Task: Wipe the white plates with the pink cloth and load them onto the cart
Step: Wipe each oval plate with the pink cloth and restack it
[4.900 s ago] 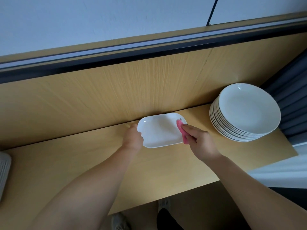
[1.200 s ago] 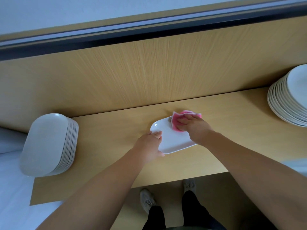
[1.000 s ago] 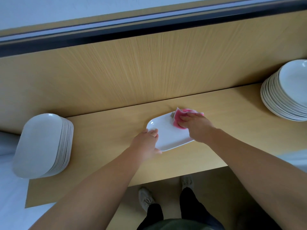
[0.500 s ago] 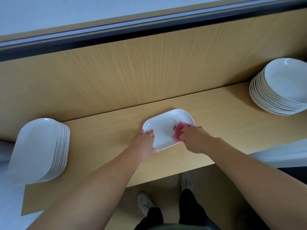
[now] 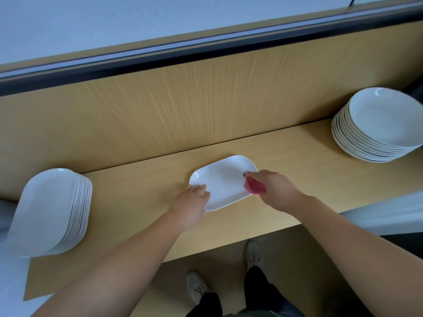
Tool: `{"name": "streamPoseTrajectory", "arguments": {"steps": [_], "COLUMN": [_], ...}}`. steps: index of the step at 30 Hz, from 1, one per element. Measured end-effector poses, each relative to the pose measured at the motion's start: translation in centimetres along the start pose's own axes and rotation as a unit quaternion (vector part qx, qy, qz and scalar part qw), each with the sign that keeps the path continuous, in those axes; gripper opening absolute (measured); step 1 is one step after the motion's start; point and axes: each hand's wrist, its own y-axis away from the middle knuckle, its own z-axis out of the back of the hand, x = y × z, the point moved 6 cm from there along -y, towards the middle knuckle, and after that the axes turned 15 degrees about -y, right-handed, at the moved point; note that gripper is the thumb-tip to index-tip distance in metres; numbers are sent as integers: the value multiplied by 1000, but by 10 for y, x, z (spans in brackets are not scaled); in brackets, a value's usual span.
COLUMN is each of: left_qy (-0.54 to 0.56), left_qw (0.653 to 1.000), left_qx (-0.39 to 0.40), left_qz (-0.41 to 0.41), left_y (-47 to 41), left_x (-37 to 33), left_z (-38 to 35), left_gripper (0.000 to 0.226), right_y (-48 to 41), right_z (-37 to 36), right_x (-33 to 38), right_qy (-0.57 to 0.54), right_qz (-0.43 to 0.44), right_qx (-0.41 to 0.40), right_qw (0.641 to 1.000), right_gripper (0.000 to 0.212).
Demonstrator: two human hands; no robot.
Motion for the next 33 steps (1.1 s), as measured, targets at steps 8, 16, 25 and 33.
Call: {"name": "streamPoseTrajectory", "arguments": {"steps": [8, 16, 25, 33], "left_qy": [-54, 118, 224, 278], "left_qw": [998, 984, 953, 938], "left_qx": [11, -95, -174, -170], "left_qz": [-17, 95, 108, 116], "left_y": [1, 7, 24, 32], "left_x": [-11, 18, 48, 53], "left_z": [-7, 44, 85, 86], "left_gripper": [60, 28, 29, 23], "right_y": [5, 6, 9, 14], "right_z": [17, 41, 54, 50], "right_x": [-3, 21, 49, 72], "right_qy": [-106, -125, -128, -151], "right_qz": [42, 94, 141, 177], "right_qx": [-114, -159, -189, -199], "right_qw": [987, 975, 963, 952], "right_gripper": [39, 50, 57, 61]}}
